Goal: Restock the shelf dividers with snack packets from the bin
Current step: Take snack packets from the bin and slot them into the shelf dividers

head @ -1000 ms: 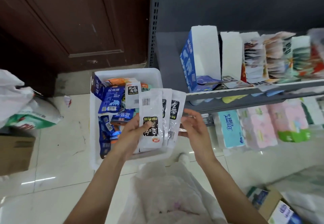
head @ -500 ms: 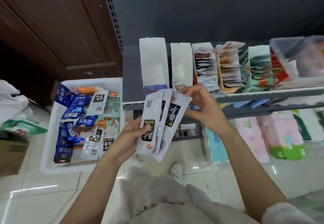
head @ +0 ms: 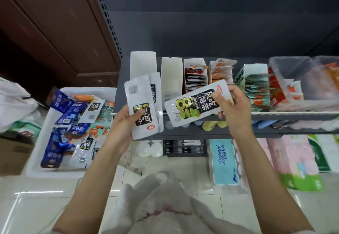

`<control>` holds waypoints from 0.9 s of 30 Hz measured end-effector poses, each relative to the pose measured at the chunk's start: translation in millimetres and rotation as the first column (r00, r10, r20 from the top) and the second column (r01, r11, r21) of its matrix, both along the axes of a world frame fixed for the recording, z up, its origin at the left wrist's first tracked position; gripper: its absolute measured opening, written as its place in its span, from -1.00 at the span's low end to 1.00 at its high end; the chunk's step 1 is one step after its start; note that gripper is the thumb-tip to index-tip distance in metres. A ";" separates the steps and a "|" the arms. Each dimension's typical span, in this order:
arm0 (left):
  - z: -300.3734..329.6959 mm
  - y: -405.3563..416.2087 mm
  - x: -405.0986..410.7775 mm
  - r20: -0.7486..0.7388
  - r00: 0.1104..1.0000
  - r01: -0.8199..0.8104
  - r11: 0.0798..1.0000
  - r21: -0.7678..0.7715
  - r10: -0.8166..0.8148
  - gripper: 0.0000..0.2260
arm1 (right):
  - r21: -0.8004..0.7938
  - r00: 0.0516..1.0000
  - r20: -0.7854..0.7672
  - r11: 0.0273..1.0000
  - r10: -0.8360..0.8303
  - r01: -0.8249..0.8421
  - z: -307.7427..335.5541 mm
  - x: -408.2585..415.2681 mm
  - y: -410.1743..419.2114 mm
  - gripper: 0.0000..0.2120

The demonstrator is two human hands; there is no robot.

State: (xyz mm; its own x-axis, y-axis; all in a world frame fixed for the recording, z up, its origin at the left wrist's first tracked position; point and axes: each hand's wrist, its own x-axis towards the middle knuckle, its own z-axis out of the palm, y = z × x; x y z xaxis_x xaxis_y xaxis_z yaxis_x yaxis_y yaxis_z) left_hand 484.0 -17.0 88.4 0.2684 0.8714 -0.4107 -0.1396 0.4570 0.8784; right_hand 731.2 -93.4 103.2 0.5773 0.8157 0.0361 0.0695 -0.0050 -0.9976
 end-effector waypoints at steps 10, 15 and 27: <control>2.4 32.3 6.0 -0.087 0.989 -0.107 0.983 0.148 0.120 -0.84 | -0.066 0.982 0.182 0.996 -0.042 0.055 -1.9 17.9 34.6 -0.89; -3.4 56.5 6.3 -0.113 0.986 -0.101 0.977 0.188 0.123 -0.81 | -0.124 0.748 0.659 0.992 0.083 -0.002 5.0 6.9 61.6 -0.78; -10.9 75.8 4.5 -0.059 0.988 -0.137 0.985 0.109 0.143 -0.83 | -0.391 0.664 0.674 0.919 0.324 -0.052 -33.2 -36.5 106.9 -0.67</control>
